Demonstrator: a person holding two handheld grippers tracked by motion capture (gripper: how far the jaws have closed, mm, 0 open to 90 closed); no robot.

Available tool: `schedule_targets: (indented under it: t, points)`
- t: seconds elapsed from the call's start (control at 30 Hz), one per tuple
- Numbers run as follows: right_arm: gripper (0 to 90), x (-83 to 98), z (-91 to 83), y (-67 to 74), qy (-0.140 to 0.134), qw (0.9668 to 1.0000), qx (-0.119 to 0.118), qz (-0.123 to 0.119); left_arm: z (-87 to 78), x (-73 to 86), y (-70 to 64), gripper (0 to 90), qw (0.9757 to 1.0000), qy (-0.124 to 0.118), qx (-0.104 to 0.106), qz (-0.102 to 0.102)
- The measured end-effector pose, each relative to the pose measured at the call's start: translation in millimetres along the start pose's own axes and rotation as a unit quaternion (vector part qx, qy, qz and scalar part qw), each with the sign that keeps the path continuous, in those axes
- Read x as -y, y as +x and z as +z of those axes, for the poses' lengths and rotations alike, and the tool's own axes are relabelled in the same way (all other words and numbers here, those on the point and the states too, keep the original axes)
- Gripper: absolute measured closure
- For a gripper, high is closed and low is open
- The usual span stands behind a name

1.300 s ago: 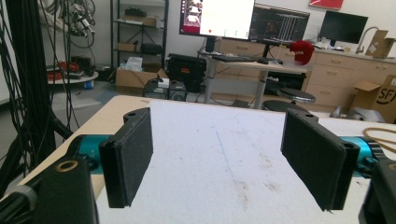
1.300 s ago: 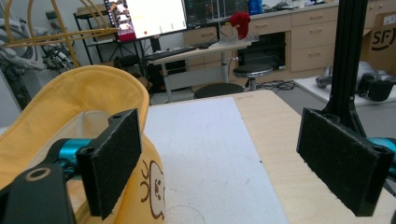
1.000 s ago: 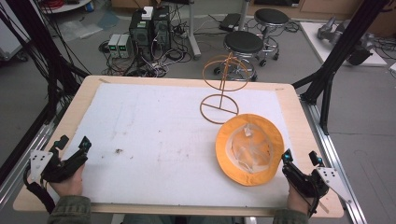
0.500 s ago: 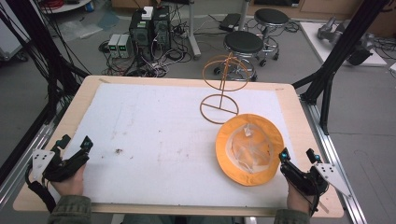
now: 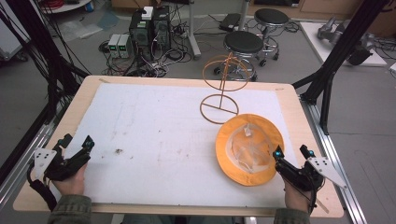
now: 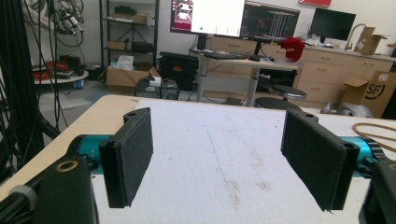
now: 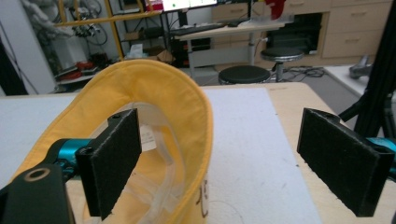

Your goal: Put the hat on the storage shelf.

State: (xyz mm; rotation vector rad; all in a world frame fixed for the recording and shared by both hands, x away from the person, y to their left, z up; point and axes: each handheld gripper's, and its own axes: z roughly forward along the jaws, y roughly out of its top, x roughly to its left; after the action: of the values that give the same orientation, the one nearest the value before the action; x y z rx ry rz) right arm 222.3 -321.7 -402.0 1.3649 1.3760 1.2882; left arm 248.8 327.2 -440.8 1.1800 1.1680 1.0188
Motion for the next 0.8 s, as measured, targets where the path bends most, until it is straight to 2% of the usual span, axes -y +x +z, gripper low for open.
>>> schedule_targets:
  t: [0.1, 0.2, 0.33, 0.47, 0.57, 0.6, 0.67, 0.73, 0.8]
  points:
    - [13.9, 1.2, 7.2, 1.7, 0.031, 0.9990, -0.031, 0.000, 0.5, -0.1, -0.7, 25.5, 1.0000, -0.001, 0.001, 0.002]
    - [14.0, 3.4, 14.1, 4.0, 0.052, 0.9978, -0.041, 0.004, 0.8, -0.2, -2.0, 25.5, 1.0000, 0.001, 0.001, 0.008]
    - [17.4, 2.3, 20.5, 6.2, 0.066, 0.9966, -0.045, 0.023, 1.0, -0.5, -3.8, 25.6, 0.9999, 0.000, 0.001, 0.013]
    - [23.2, -0.8, 22.6, 8.6, 0.074, 0.9958, -0.050, 0.021, 0.9, -0.8, -4.5, 25.7, 0.9998, 0.000, 0.005, 0.019]
    - [22.1, -1.8, 23.9, 8.6, 0.089, 0.9949, -0.030, 0.036, 0.2, -1.0, -4.4, 25.7, 0.9997, 0.000, 0.005, 0.022]
    - [22.1, -1.8, 23.9, 8.6, 0.089, 0.9949, -0.030, 0.036, 0.2, -1.0, -4.4, 25.7, 0.9997, 0.000, 0.005, 0.022]
    - [25.1, -2.3, 26.6, 6.6, 0.111, 0.9920, -0.026, 0.054, -1.6, -2.0, -3.3, 25.8, 0.9996, -0.001, 0.003, 0.027]
    - [34.5, -2.8, 27.8, 5.8, 0.127, 0.9895, -0.026, 0.063, -1.4, -1.8, -2.5, 25.8, 0.9997, -0.002, 0.002, 0.026]
    - [55.1, -3.2, 28.2, 4.4, 0.143, 0.9863, -0.039, 0.073, 0.1, -0.9, -1.5, 25.8, 0.9997, 0.000, 0.003, 0.024]
